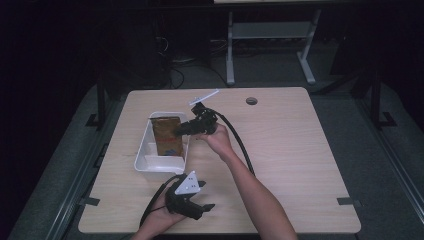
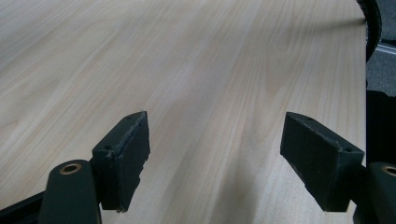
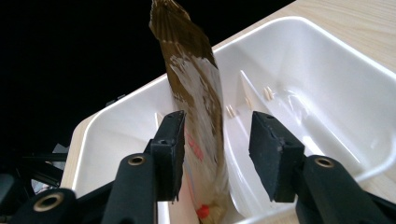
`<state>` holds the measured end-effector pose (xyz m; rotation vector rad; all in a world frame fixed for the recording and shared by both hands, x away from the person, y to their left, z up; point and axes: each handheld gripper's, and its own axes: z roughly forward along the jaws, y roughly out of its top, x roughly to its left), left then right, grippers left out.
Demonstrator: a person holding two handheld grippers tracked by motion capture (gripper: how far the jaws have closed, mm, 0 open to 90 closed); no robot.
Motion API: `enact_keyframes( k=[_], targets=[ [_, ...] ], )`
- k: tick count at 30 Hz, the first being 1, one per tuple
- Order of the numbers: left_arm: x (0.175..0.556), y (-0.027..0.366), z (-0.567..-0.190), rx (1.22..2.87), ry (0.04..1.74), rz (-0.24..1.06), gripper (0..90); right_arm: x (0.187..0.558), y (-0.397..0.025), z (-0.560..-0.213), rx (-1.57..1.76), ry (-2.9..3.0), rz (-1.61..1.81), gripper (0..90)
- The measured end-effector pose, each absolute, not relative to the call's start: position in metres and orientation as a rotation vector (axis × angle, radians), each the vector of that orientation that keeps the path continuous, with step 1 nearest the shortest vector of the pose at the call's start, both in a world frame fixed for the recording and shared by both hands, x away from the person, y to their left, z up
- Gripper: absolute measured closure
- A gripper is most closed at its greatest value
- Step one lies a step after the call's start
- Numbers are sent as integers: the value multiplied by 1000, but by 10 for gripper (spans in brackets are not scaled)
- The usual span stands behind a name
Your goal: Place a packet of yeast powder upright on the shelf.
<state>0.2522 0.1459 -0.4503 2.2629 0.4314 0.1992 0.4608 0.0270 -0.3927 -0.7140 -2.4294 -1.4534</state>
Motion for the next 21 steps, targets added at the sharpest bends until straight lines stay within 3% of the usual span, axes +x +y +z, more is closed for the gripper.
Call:
enact_keyframes(
  k=[21],
  targets=[
    [253,146,-449,2231,446,204,223,441,-23,-384,-696,-2410,-1500,470]
  ],
)
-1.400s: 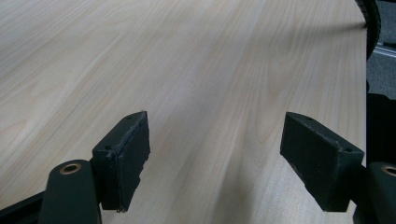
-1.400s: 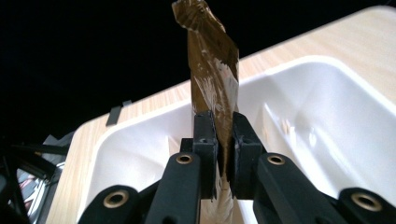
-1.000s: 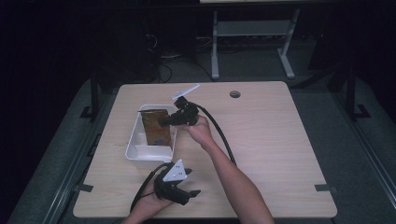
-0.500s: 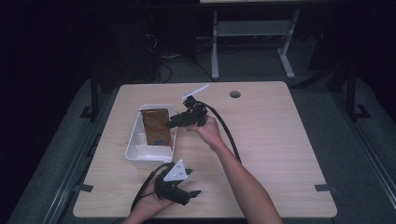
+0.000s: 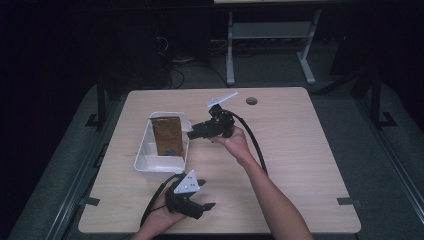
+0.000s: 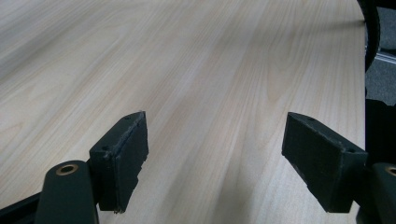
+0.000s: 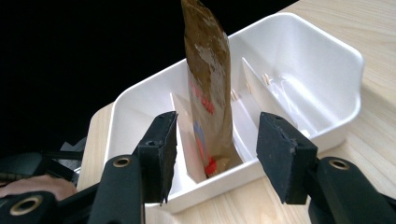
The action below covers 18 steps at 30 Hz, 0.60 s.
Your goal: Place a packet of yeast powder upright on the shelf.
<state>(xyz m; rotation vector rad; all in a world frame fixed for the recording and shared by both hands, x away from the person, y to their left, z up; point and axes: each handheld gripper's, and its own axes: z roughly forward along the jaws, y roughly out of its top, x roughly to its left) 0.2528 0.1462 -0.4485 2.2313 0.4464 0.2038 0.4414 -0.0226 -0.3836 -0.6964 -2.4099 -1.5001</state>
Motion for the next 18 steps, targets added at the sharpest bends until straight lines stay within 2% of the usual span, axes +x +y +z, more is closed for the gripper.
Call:
enact_keyframes(
  k=[18],
  targets=[
    [255,148,-448,2207,459,214,219,428,-80,-383,-776,-2419,-1533,423]
  ],
)
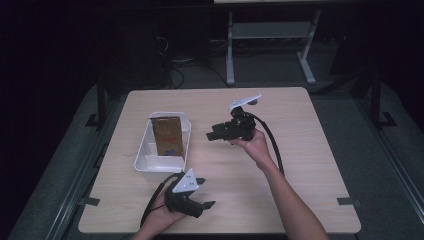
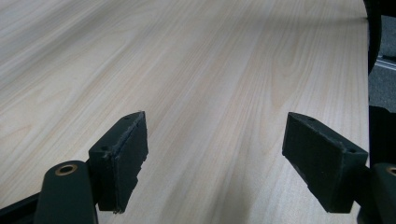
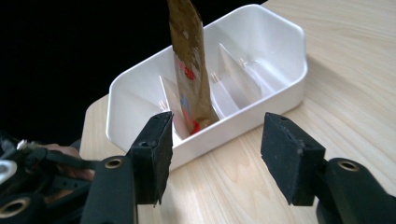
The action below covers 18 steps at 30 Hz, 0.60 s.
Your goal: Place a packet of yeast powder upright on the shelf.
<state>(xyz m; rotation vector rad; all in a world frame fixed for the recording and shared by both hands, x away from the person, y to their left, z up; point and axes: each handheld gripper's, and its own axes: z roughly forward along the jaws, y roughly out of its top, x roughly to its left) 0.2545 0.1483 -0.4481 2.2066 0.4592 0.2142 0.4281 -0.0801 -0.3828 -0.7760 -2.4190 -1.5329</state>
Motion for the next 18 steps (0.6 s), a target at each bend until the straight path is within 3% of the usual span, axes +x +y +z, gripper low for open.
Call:
enact_keyframes(
  k=[18],
  targets=[
    [256,149,-449,2196,475,215,216,408,-126,-391,-848,-2411,-1542,385]
  ],
)
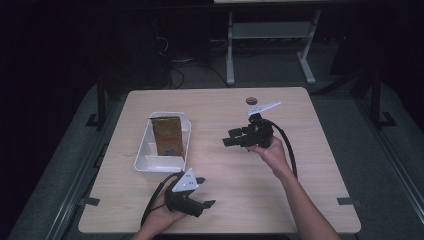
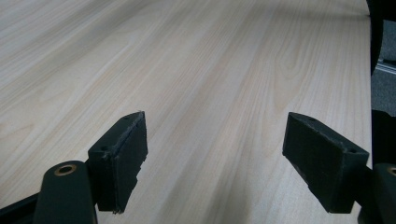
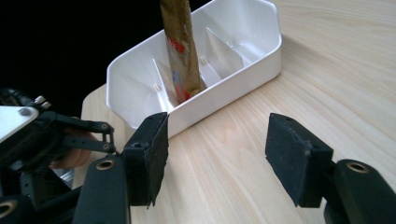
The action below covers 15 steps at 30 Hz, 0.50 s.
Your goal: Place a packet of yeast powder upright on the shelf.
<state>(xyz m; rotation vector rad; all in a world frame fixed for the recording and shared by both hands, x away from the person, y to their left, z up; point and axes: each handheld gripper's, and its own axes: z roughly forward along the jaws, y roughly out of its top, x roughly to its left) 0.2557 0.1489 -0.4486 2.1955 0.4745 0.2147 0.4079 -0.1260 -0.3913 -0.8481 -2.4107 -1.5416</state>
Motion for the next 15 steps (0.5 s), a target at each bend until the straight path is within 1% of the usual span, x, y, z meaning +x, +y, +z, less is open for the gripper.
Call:
enact_keyframes(
  k=[3,4,15],
  targets=[
    [256,150,-448,2188,482,216,215,404,-131,-393,-847,-2402,-1552,380],
    [257,151,-448,2181,489,214,215,402,-134,-394,-853,-2409,-1525,365],
    [258,153,-448,2184,498,218,219,388,-158,-402,-898,-2412,-1536,365]
  ],
)
